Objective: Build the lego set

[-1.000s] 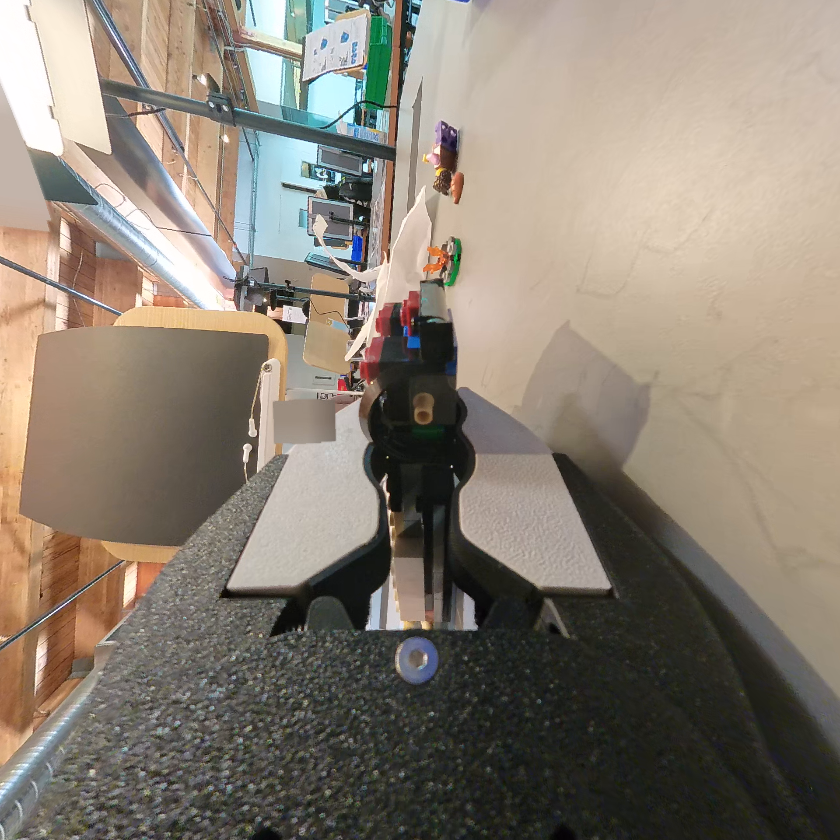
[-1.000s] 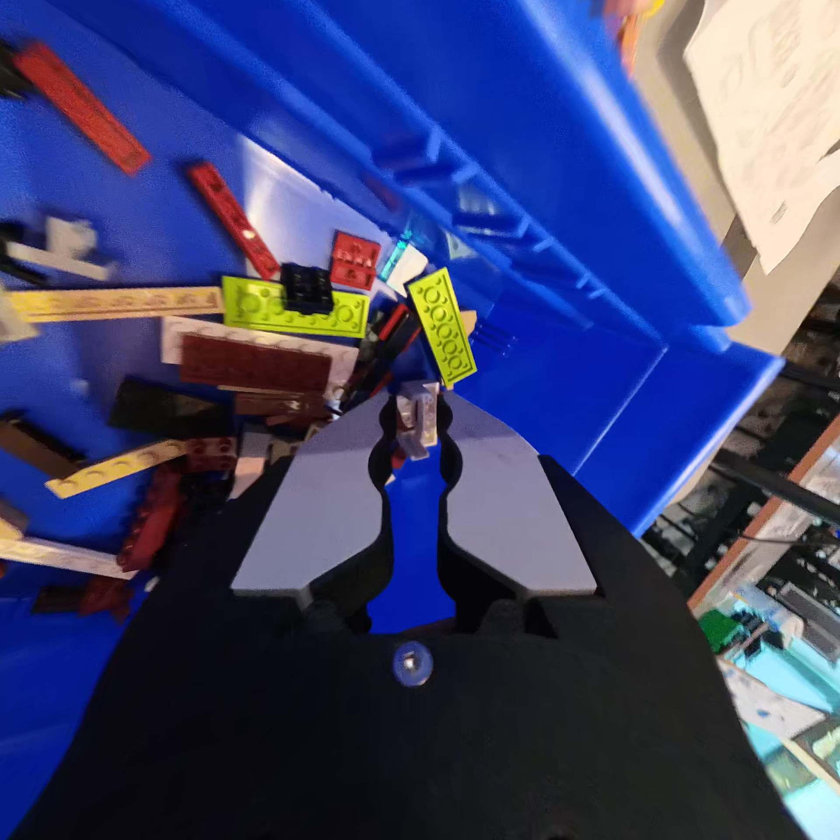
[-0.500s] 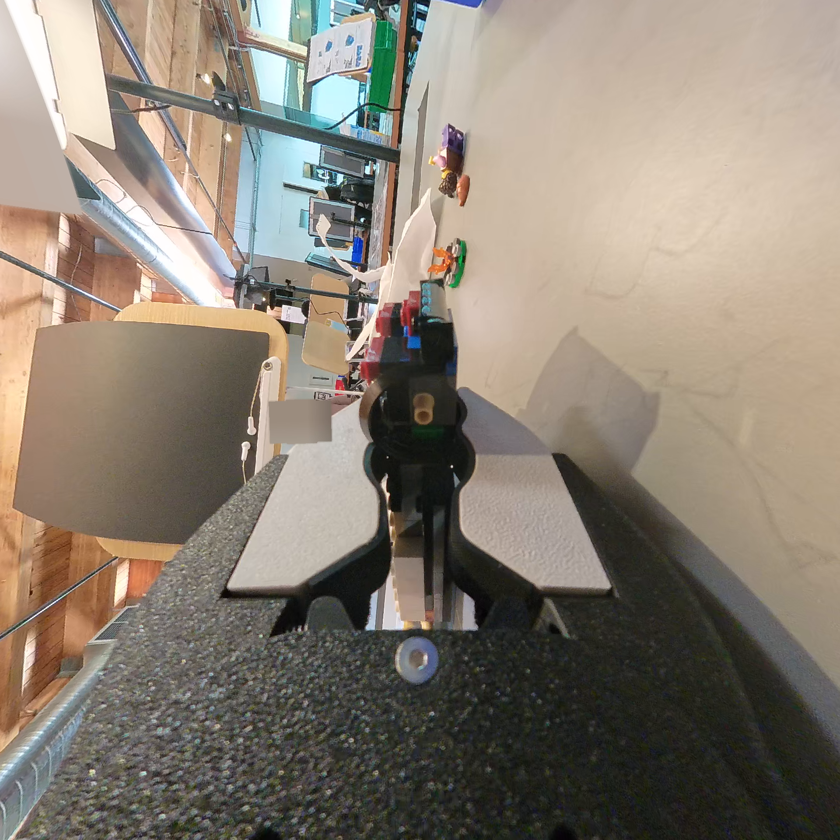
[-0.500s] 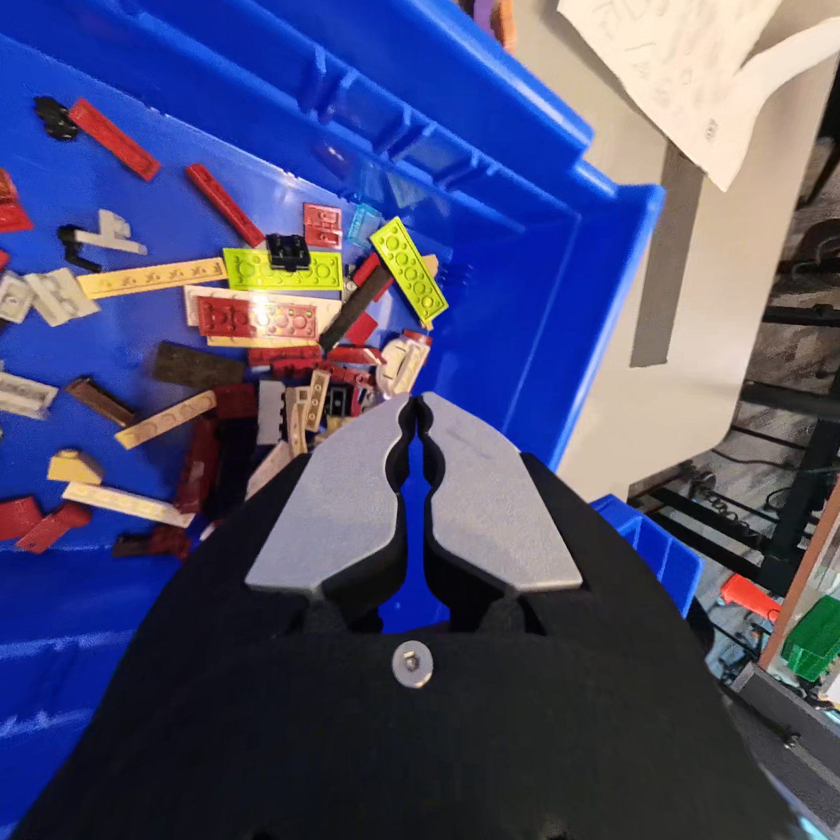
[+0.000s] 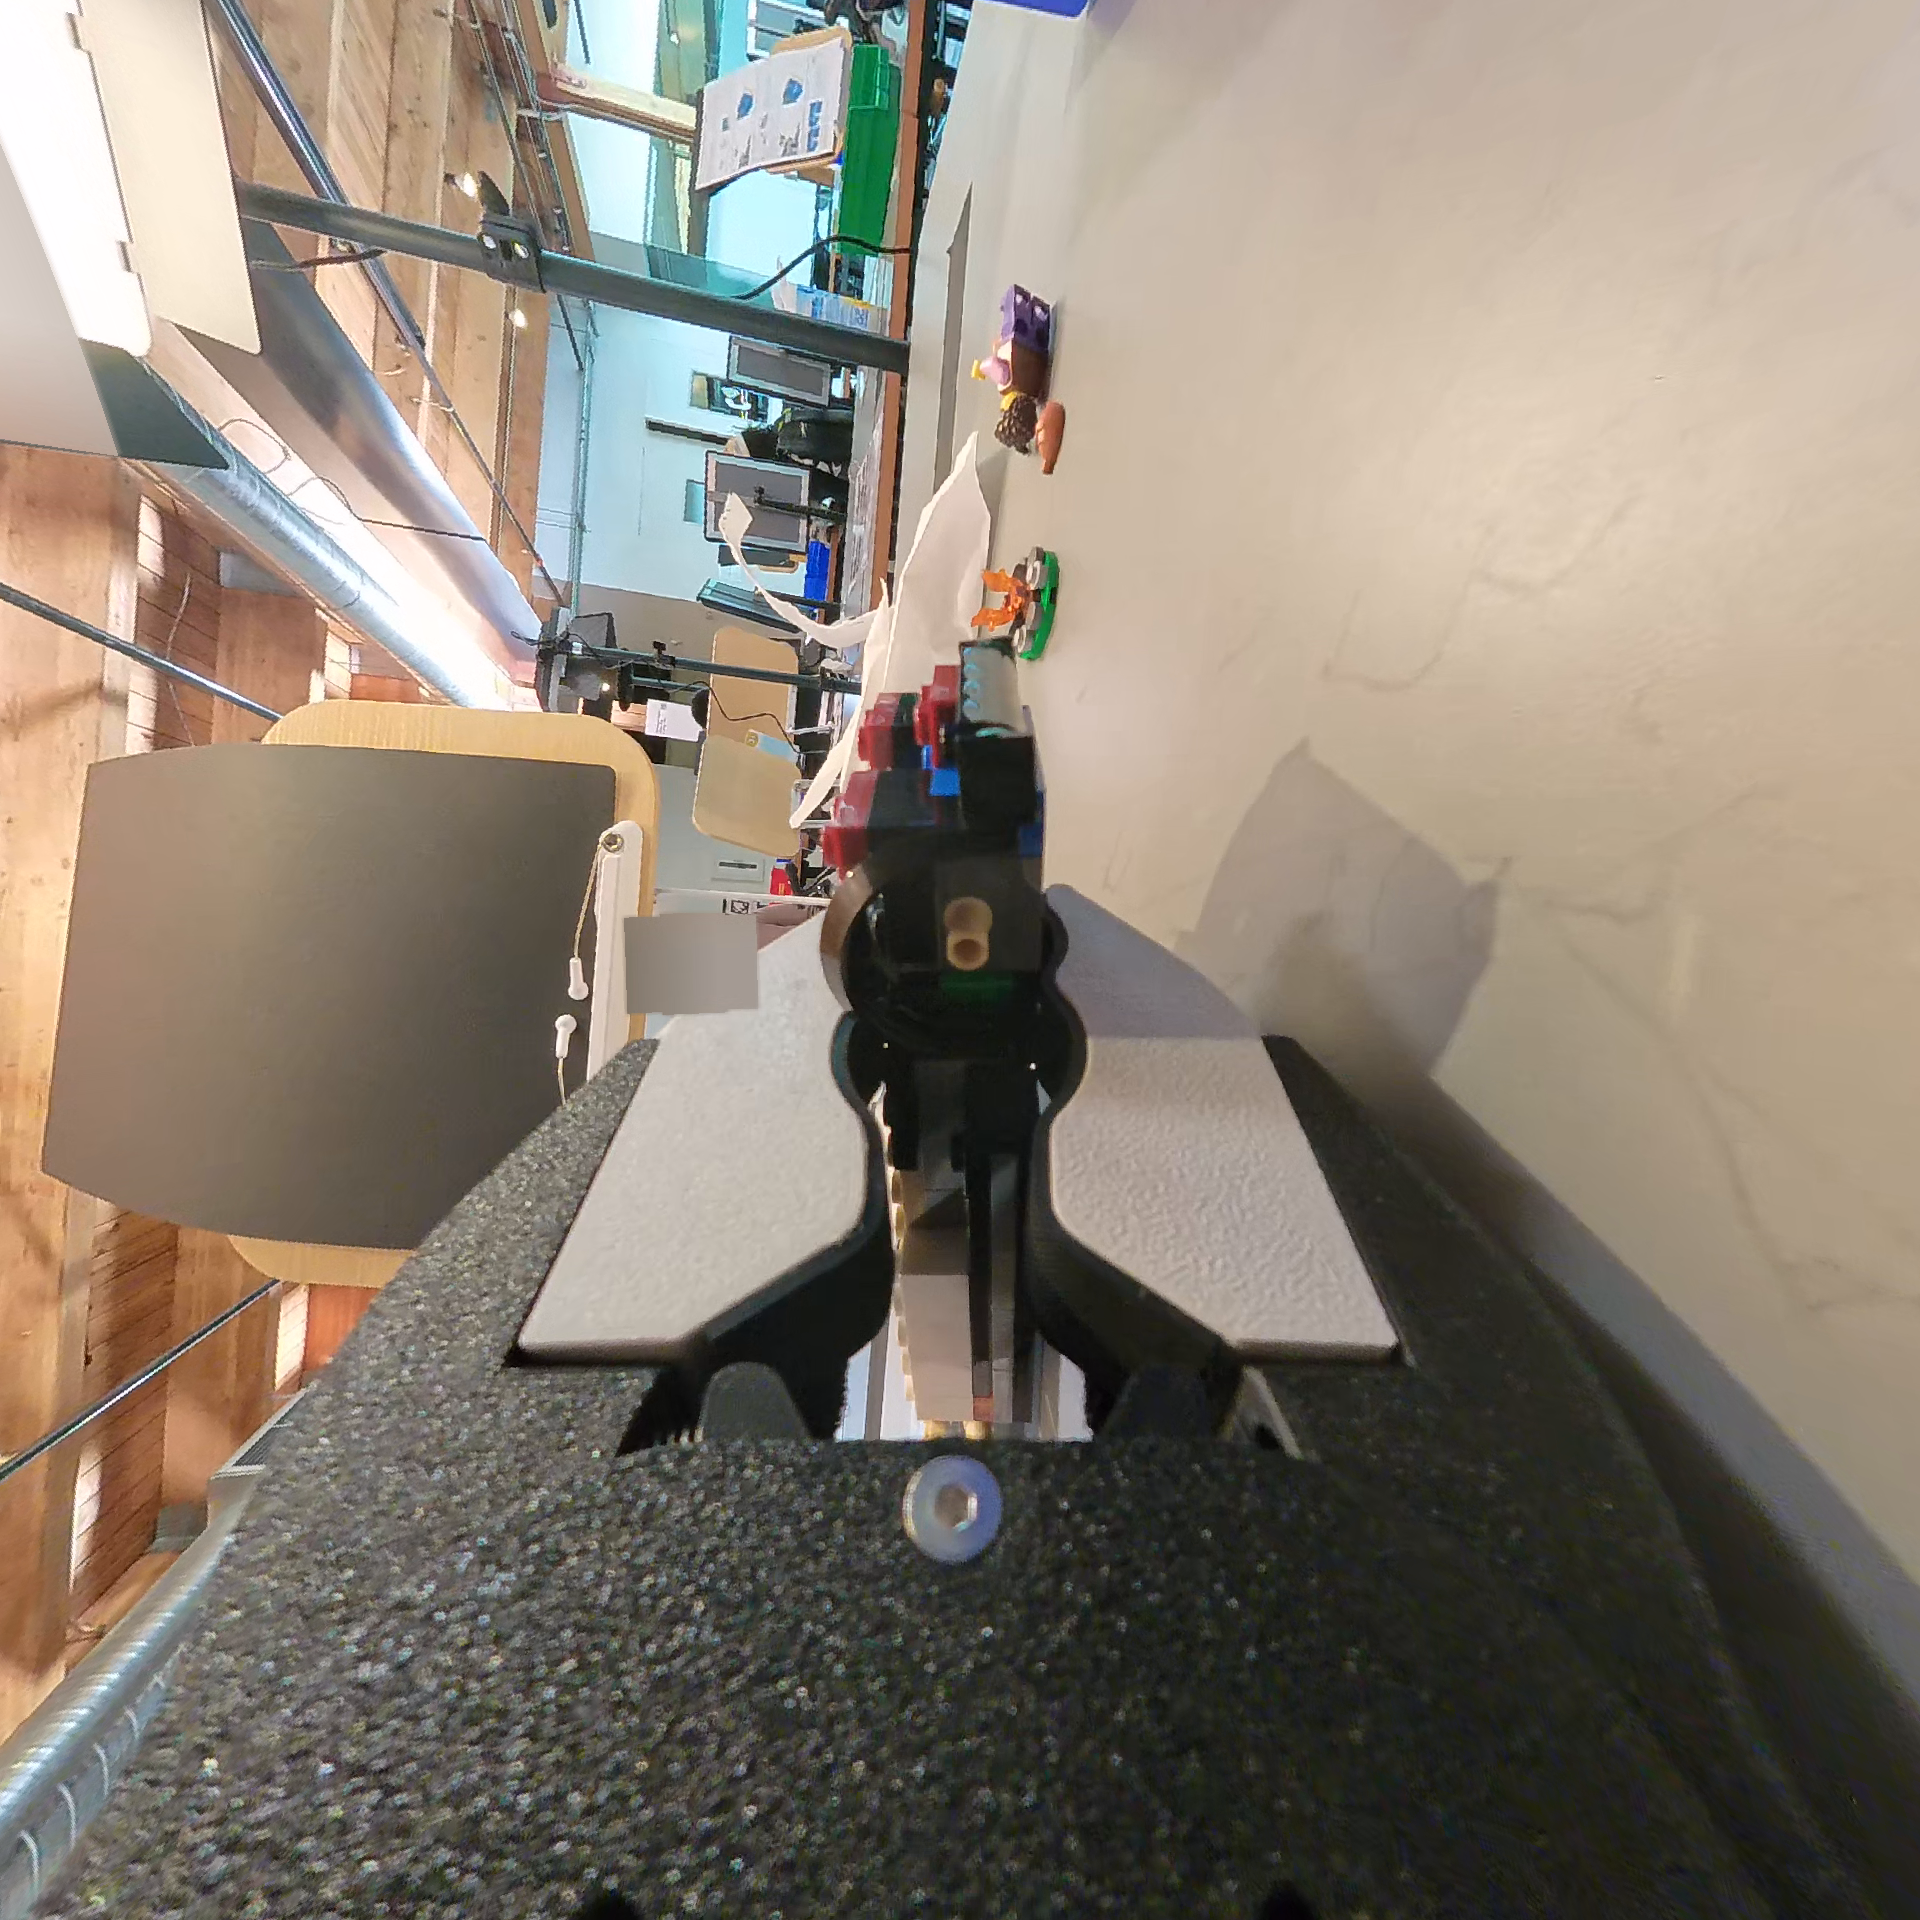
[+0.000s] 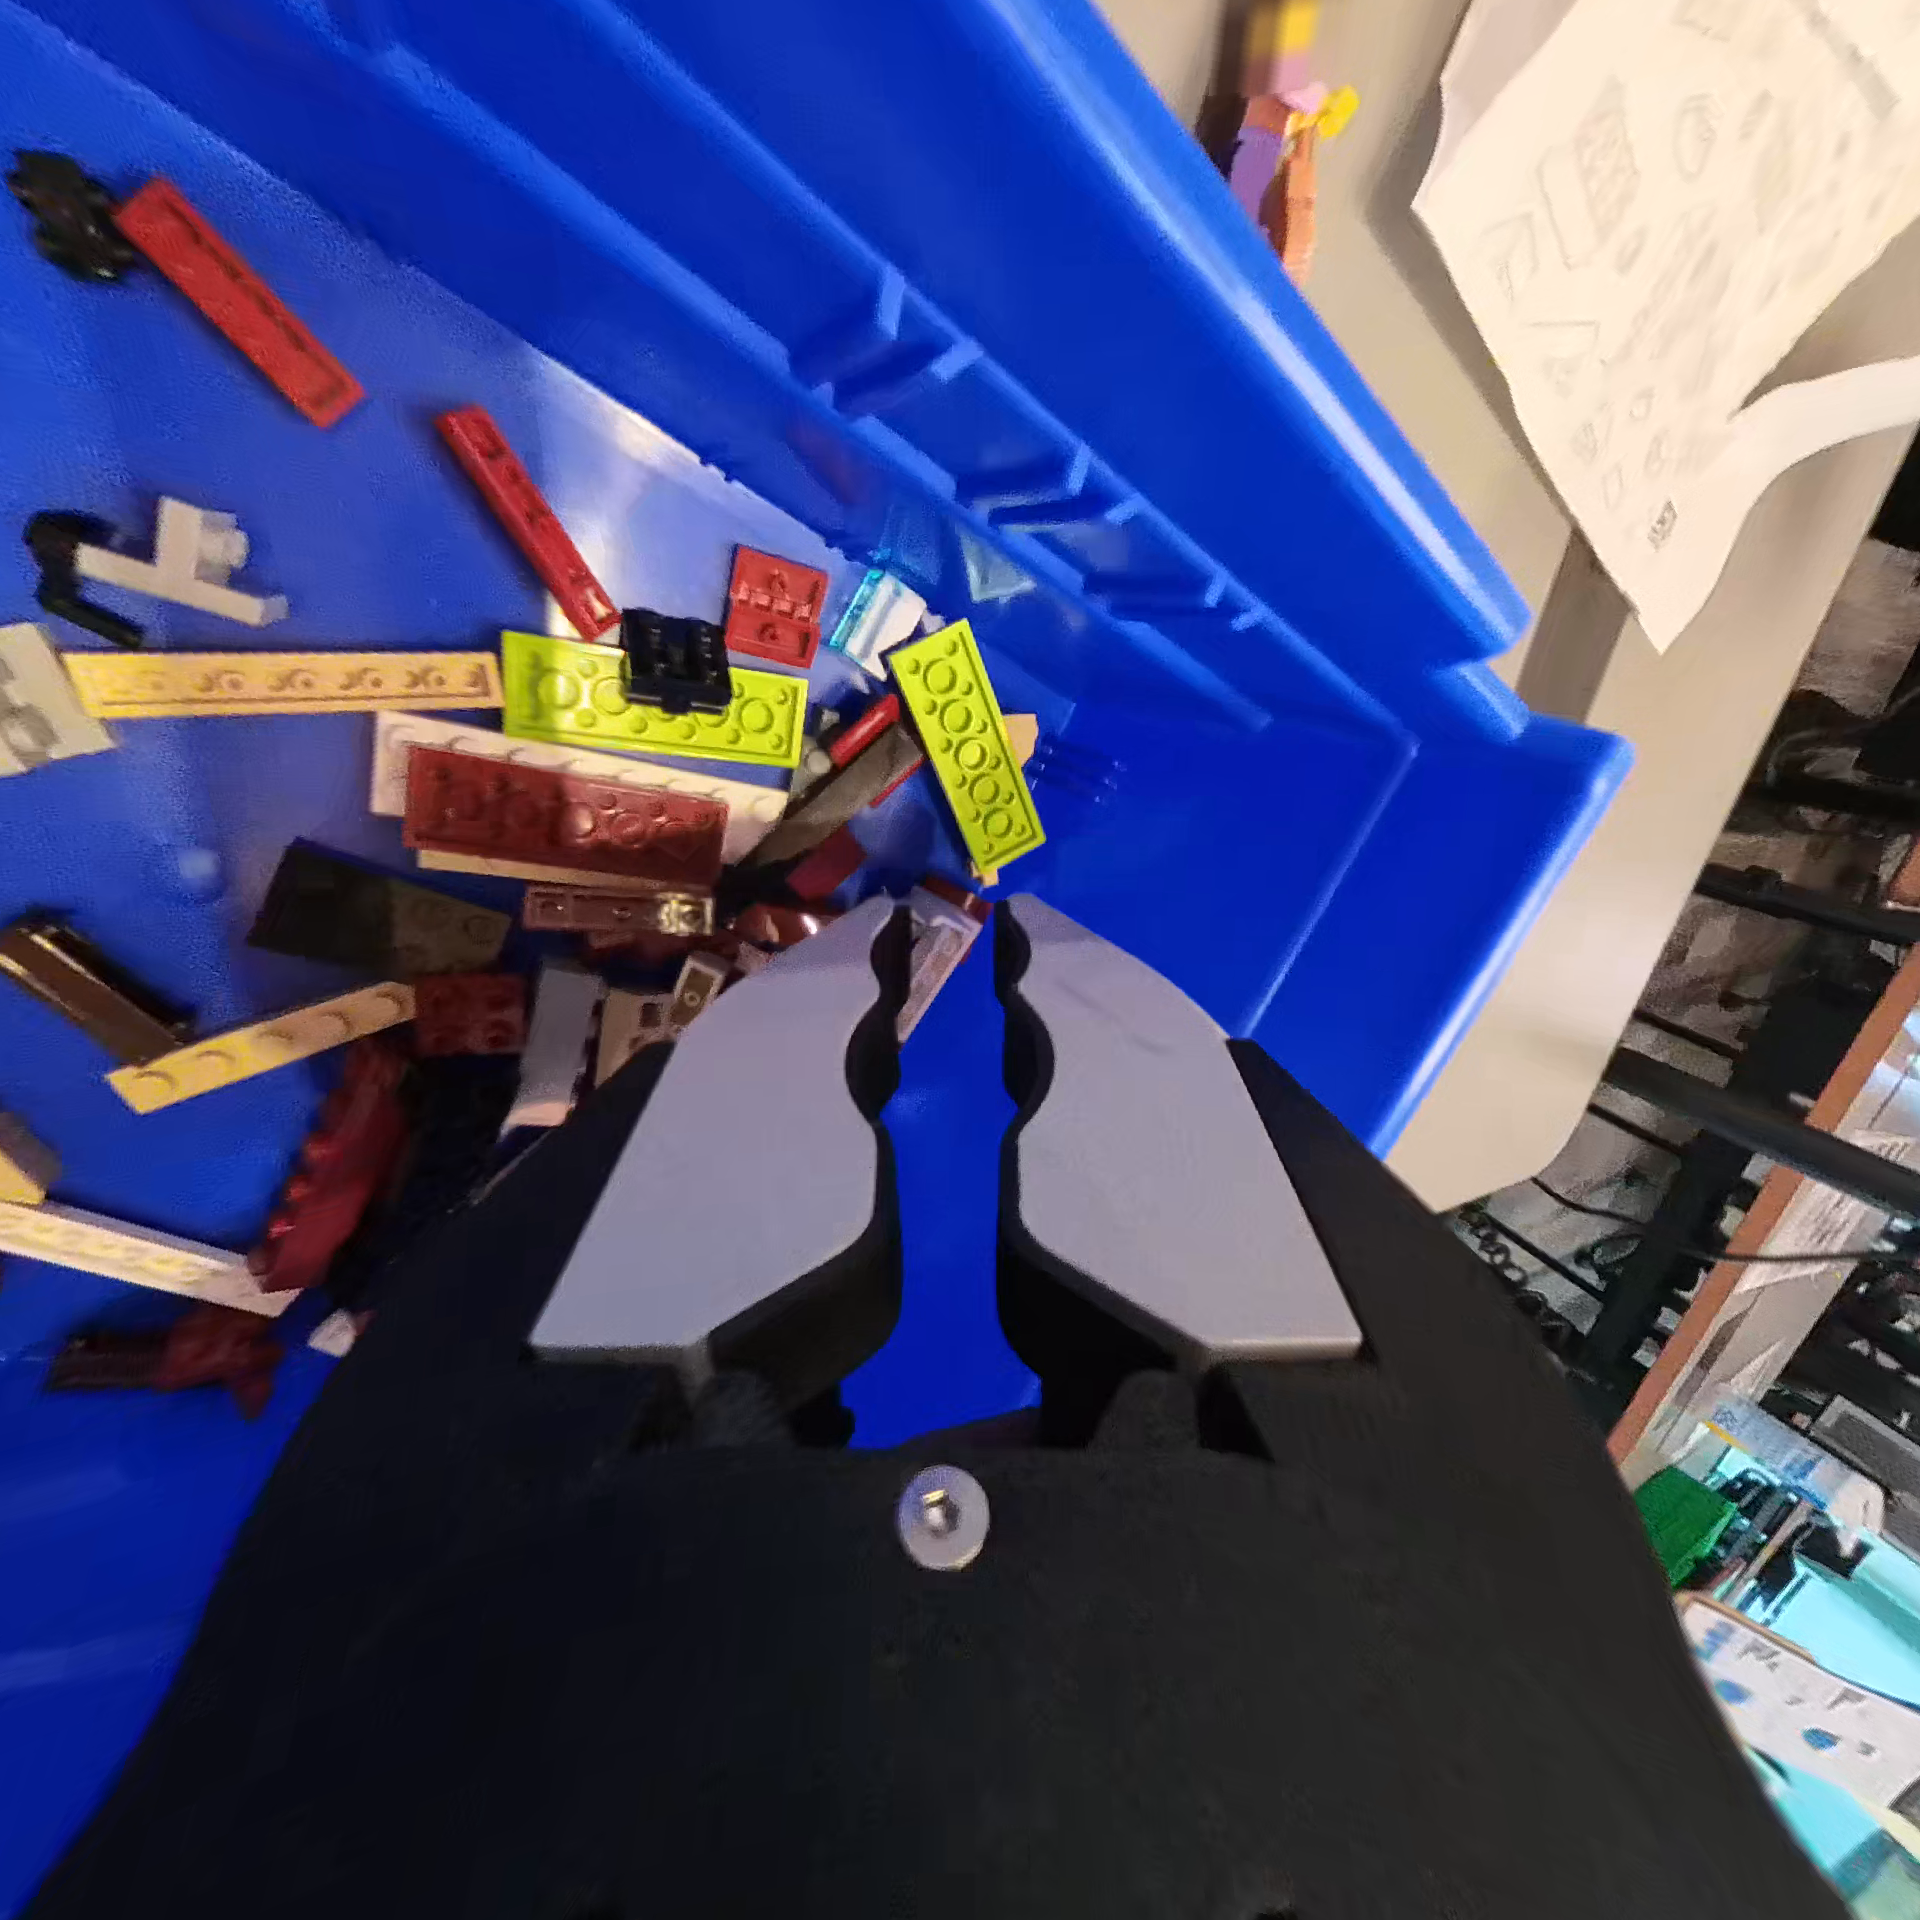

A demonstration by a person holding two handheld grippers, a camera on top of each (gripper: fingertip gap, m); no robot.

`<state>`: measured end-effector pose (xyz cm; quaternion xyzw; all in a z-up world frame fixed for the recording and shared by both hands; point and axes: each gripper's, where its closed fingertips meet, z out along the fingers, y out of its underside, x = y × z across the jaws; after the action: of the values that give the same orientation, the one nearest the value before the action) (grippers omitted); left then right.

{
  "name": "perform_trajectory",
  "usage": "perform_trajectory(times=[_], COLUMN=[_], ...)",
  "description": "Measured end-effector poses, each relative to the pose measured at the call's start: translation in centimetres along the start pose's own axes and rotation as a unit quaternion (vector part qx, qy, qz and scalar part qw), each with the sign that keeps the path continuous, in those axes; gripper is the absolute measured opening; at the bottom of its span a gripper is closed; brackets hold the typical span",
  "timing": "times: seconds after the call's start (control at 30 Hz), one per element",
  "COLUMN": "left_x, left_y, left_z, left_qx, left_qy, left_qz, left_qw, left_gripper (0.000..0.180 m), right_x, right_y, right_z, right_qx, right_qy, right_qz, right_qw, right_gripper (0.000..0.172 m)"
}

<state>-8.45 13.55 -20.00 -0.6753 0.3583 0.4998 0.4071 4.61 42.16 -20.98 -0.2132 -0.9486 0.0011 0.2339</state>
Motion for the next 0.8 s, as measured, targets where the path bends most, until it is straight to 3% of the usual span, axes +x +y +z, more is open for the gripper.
perform_trajectory(times=[0.03,0.33,0.63,0.8], left_x=[0.0,-0.1,-0.2,0.0], left_y=[0.0,0.0,-0.1,-0.2], left_z=[0.0,-0.1,-0.1,0.1], left_qx=[0.001,0.005,0.007,0.006], left_qy=[0.0,0.001,-0.002,-0.001], left_qz=[-0.001,-0.009,-0.015,-0.012], left_qw=[1.0,1.0,1.0,1.0], left_gripper=[0.025,0.026,0.025,0.025], right_x=[-0.1,-0.5,0.7,0.1], right_y=[0.1,1.3,2.4,3.1], right_z=[0.3,1.7,-3.9,-4.4], right_qx=[-0.006,-0.068,-0.002,-0.007], right_qy=[-0.006,-0.016,0.041,0.045], right_qz=[-0.007,-0.038,0.049,0.056], right_qw=[1.0,0.997,0.998,0.997], right_gripper=[0.015,0.003,0.0,0.0])
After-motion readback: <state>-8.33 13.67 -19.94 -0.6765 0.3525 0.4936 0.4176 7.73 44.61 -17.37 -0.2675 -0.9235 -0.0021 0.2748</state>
